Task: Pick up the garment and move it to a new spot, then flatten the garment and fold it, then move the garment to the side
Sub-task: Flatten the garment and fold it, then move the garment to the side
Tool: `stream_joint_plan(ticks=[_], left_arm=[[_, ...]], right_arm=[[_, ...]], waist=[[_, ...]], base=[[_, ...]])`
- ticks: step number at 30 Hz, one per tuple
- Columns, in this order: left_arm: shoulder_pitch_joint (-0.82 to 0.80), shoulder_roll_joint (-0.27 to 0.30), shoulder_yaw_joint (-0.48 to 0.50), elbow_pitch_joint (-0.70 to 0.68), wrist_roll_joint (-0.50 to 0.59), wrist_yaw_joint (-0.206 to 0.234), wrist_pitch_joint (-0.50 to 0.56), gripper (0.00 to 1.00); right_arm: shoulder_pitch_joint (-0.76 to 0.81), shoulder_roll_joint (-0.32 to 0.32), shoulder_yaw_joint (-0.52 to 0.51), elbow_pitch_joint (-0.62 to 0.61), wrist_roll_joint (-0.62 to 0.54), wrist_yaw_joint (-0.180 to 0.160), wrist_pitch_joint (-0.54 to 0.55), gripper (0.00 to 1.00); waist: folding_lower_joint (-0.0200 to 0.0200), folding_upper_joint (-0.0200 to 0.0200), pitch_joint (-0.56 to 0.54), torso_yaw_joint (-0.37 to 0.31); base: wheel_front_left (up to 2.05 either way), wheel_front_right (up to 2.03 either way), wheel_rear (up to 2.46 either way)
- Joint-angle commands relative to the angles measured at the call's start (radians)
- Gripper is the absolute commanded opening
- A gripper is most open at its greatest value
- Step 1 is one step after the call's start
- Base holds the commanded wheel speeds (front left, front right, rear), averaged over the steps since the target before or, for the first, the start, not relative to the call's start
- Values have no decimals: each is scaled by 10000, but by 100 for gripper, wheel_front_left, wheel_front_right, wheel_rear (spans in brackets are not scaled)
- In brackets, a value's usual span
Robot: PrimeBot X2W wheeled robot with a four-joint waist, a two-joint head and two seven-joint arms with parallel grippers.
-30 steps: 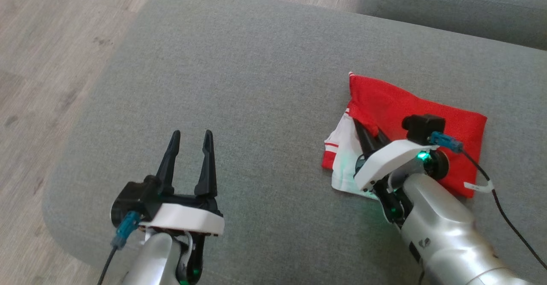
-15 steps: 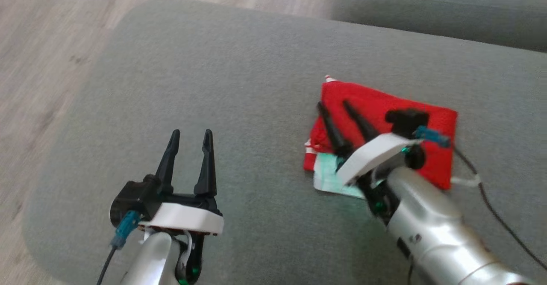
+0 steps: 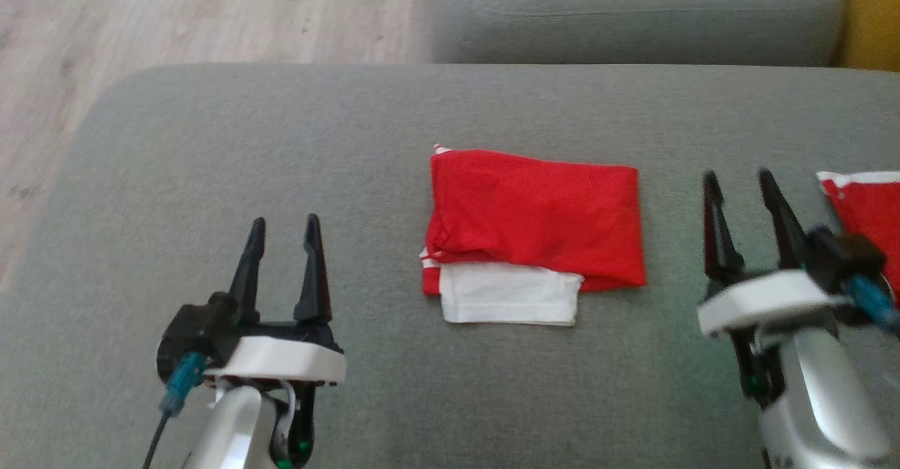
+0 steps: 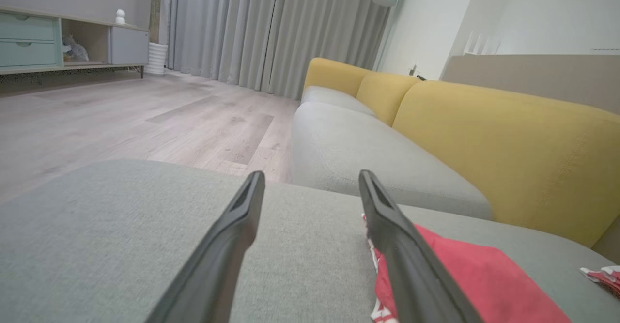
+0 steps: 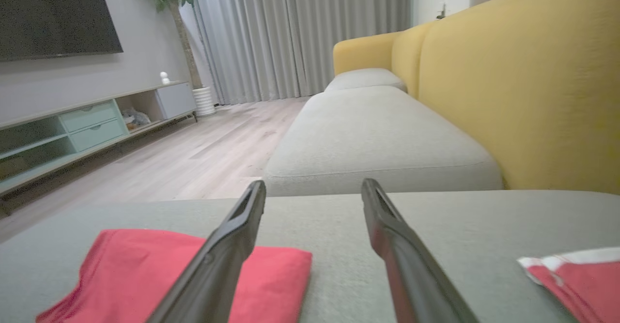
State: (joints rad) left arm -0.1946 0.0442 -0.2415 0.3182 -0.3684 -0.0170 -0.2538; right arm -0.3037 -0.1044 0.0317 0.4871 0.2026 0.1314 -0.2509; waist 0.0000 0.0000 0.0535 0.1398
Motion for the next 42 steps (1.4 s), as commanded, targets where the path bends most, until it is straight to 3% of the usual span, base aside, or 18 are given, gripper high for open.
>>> stream_joint_plan(ticks=[1,7,16,33,42], left_arm=[[-160,60,441,-307,47,49,-80,100],[150,60,680,-283,94,-136,-80,100],[571,60,842,-303,9,-151,-80,100],[505,60,606,-289,43,-208,-80,100],[5,60,353,-548,40,-123,-80,100]], right_arm=[[-84,154,59,-591,-220,-7,-107,100],[1380,487,-646,-1936,-920,-7,-108,100],[2341,539,-365,-2333,-325,-7,-107,100],[2348,541,-420,-2323,-288,-7,-59,100],[1053,541,-107,-1675,-270,-7,932,100]], waist=[[0,0,-124,-284],[0,0,-238,-754],[0,0,-224,-1016],[0,0,-46,-603],[0,0,875,-177]], base=[[0,0,0],[0,0,0],[0,0,0],[0,0,0],[0,0,0]])
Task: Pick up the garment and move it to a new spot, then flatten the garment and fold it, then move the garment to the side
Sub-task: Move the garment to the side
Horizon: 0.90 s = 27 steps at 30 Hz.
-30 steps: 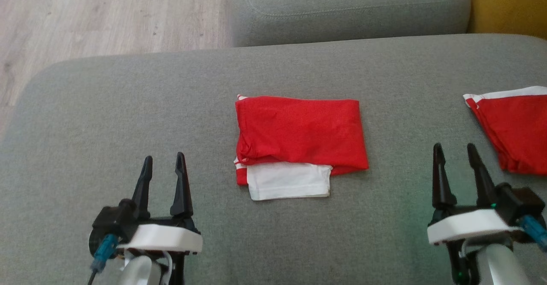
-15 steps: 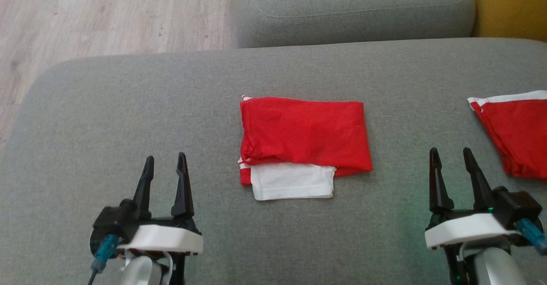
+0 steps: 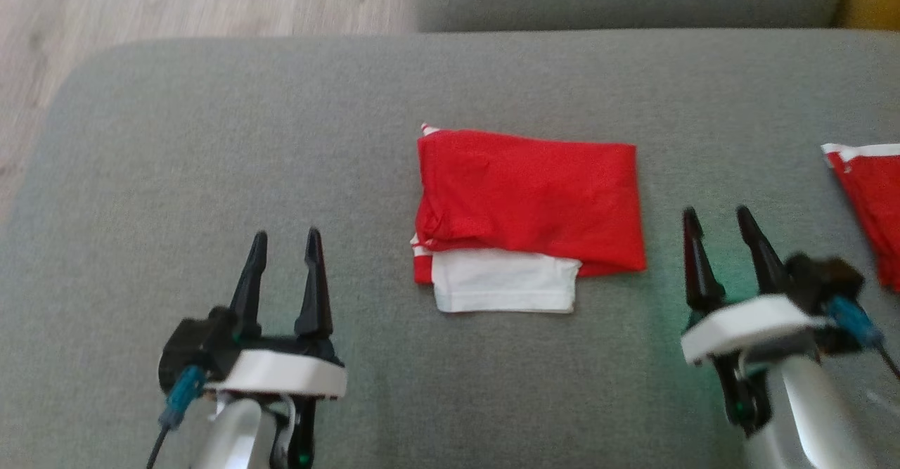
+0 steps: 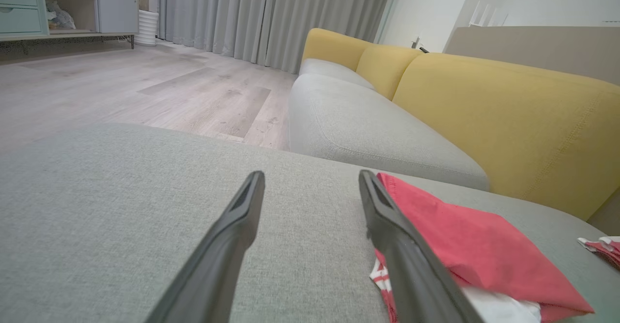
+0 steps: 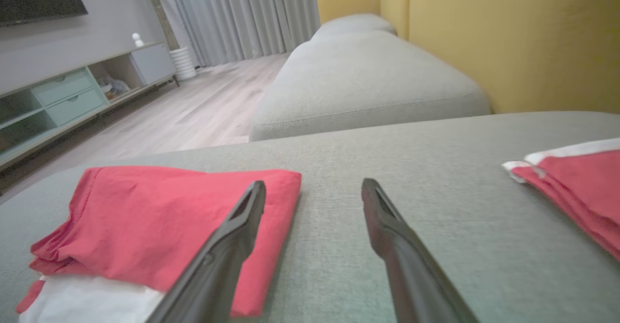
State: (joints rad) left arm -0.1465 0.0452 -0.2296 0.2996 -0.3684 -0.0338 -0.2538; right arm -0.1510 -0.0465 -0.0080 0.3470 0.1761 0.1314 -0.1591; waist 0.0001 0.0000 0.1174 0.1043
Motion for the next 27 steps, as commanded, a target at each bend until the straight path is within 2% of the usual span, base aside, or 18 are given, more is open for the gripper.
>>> stream_joint_plan(ticks=[1,8,12,17,19,23,27], left_arm=[[-534,51,194,-374,26,51,-80,100],[-984,51,-141,-344,-73,98,-80,100],[-1132,51,-164,-461,-130,201,-80,100],[-1268,51,-307,-424,3,34,-80,100],[-1287,51,-278,-434,-5,28,-80,100],[-1322,51,-520,-347,193,-78,-80,100],[-1308,51,-679,-310,46,62,-80,100]], right_arm=[[-686,-38,341,-65,35,-7,145,100],[-2181,-38,452,1873,771,-7,1146,100],[-2800,-38,570,3054,405,-7,1713,100],[-3155,-38,701,4038,208,-7,1964,100],[-3214,-38,756,4274,134,-7,1929,0],[-3295,-38,808,4563,-275,-7,1566,0],[-3360,-38,880,4731,-625,-7,1162,0]], waist=[[-1,0,337,240],[-1,0,946,699],[-1,0,1090,929],[-1,0,1102,1150],[-1,0,1051,1207],[-1,0,878,1210],[-1,0,574,1022]], base=[[0,0,0],[0,0,0],[0,0,0],[0,0,0],[0,0,0],[0,0,0],[0,0,0]])
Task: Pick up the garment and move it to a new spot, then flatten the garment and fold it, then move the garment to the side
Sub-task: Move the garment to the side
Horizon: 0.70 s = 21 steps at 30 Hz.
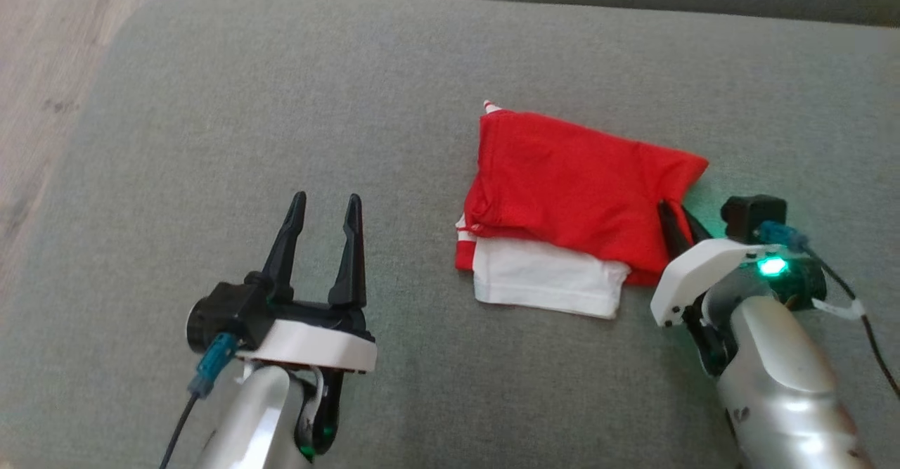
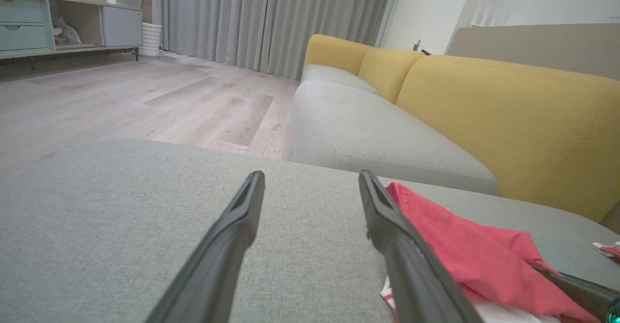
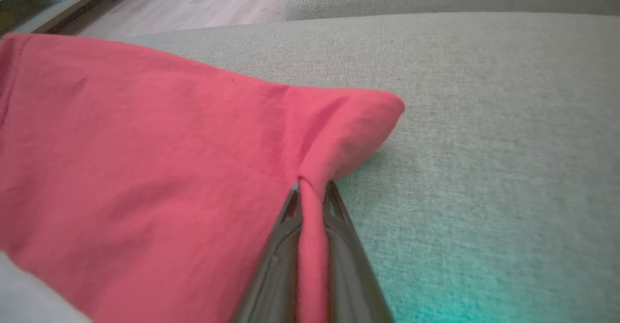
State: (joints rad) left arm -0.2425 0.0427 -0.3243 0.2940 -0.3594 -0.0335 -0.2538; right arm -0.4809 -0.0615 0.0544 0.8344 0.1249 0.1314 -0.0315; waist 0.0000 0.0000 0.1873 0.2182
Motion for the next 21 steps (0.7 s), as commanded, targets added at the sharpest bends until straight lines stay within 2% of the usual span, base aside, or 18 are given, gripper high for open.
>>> stream_joint_plan(ticks=[1,9,15,21], left_arm=[[-335,76,236,-244,-71,86,-80,100],[-145,76,-2,-64,-202,297,-80,100],[-92,76,-35,-119,-252,431,-80,100],[-245,76,64,-301,-196,474,-80,100]], right_arm=[[-67,112,266,-130,-227,-7,-213,0],[125,-44,442,-316,-1276,-7,-564,0],[223,-759,1311,-912,-1385,-7,-317,0],[-30,-2880,2141,-2103,-1054,-7,420,0]], waist=[[0,0,-214,-191],[0,0,-970,-1072],[0,0,-1081,-1705],[0,0,-554,-2212]], base=[[0,0,0],[0,0,0],[0,0,0],[0,0,0]])
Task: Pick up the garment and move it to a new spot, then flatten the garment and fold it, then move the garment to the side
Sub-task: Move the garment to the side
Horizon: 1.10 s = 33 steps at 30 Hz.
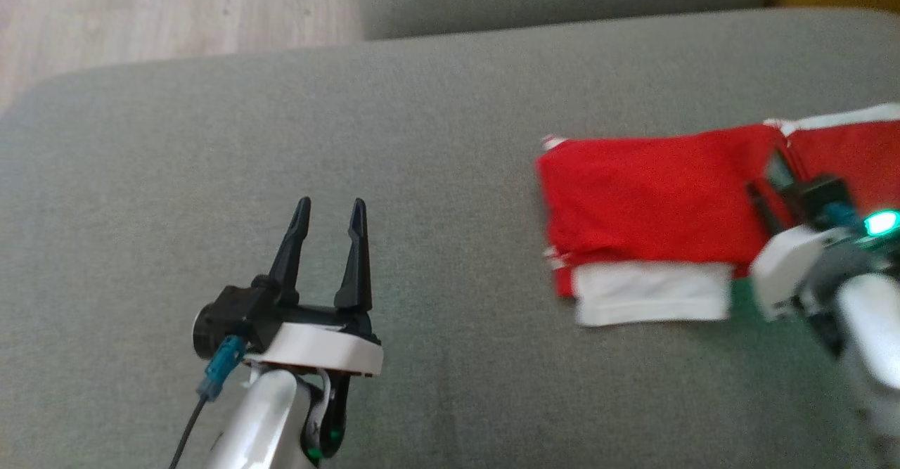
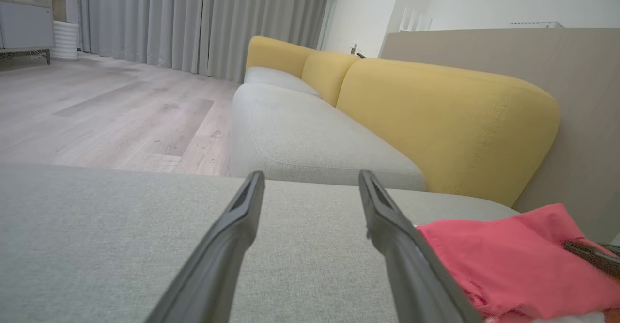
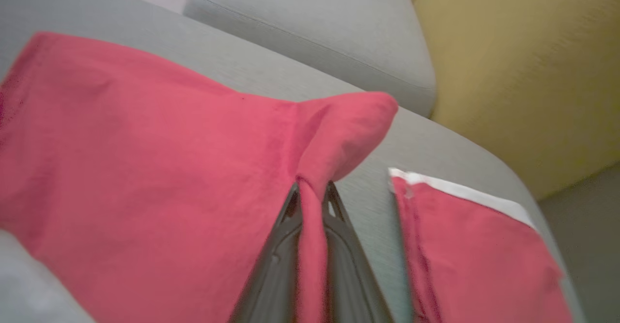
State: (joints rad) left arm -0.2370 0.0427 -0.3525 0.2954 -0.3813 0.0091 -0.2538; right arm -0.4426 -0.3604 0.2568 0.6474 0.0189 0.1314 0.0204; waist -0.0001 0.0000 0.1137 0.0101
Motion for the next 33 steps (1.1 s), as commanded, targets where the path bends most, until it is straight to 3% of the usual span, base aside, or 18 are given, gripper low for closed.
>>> stream_joint_plan(ticks=[1,9,14,22,30,31,32,33], left_arm=[[-353,76,356,-344,39,34,-80,100],[-791,76,364,-442,110,-94,-80,100],[-1079,76,410,-452,138,-163,-80,100],[-1256,76,501,-454,160,-227,-80,100],[-1263,75,537,-516,183,-221,-80,100],[-1264,75,536,-504,185,-221,-80,100],[-1262,75,541,-488,185,-219,-80,100],[-1237,75,553,-449,181,-215,-80,100]], right_arm=[[-468,-281,203,-404,117,-7,43,0],[-1003,-2980,-102,-971,555,-7,685,0],[-1296,-4013,-474,-642,260,-7,908,0],[-1551,-4912,-1216,-99,-851,-7,1178,0],[-1495,-4600,-2231,65,-1661,-7,1367,0],[-1491,-4496,-2366,18,-1723,-7,1371,54],[-1482,-4381,-2496,-49,-1797,-7,1373,100],[-1432,-4138,-2702,-217,-1958,-7,1393,100]], waist=[[1,0,329,-178],[1,0,1432,-230],[1,0,1929,-63],[1,0,2282,181],[1,0,2404,220],[1,0,2393,212],[1,0,2364,197],[1,0,2256,162]], base=[[0,0,0],[0,0,0],[0,0,0],[0,0,0],[0,0,0],[0,0,0],[0,0,0],[0,0,0]])
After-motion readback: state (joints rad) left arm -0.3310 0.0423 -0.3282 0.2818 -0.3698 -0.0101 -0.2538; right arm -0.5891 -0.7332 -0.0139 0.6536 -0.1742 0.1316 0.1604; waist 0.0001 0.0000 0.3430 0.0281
